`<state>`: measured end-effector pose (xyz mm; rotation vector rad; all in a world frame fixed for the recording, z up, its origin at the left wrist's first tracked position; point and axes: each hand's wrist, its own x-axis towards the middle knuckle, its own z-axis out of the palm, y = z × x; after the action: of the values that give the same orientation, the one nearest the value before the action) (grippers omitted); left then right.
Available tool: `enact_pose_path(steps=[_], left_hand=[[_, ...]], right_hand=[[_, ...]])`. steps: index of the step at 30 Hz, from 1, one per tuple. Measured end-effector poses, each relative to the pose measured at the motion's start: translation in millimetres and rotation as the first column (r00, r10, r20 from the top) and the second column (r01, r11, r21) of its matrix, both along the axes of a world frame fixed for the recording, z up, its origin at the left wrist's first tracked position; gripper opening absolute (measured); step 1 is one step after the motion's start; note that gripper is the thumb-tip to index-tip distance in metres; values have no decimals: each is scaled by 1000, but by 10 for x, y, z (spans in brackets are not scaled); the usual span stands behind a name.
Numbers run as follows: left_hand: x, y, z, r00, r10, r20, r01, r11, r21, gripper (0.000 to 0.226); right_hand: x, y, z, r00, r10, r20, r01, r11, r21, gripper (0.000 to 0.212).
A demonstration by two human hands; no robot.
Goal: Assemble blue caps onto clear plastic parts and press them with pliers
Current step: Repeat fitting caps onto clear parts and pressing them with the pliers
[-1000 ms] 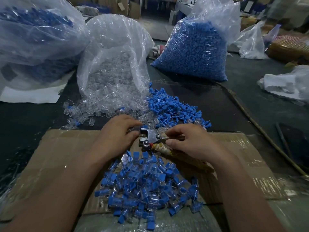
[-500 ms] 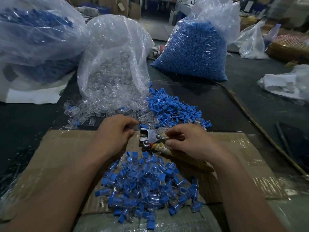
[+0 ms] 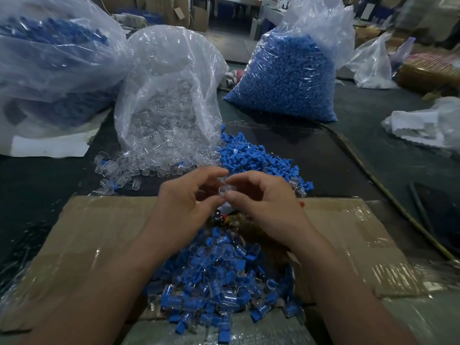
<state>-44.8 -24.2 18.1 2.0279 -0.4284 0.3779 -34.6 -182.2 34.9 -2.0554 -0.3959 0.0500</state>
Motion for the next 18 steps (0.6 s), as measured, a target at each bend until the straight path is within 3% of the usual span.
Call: enact_pose_path(steps=[6,11,15,18], left_hand=[[3,7,-10,999,28,-29,-30,998,-59,57],[23,6,30,993,80,-84,-88,991,-100,32],[21,21,62,965,19,-263,-99,950,-296,24],[3,35,109,946,-61,-317,-88,896,-435,10]], right_hand=[[-22,26,0,999,-33,37,29,993,115,24],[4,-14,13,996,-88,26,83,983,164,25],[6,-14,18,996,-86,18,82,982,169,25],[1,-5,24,997,-79,2,77,980,181,25]])
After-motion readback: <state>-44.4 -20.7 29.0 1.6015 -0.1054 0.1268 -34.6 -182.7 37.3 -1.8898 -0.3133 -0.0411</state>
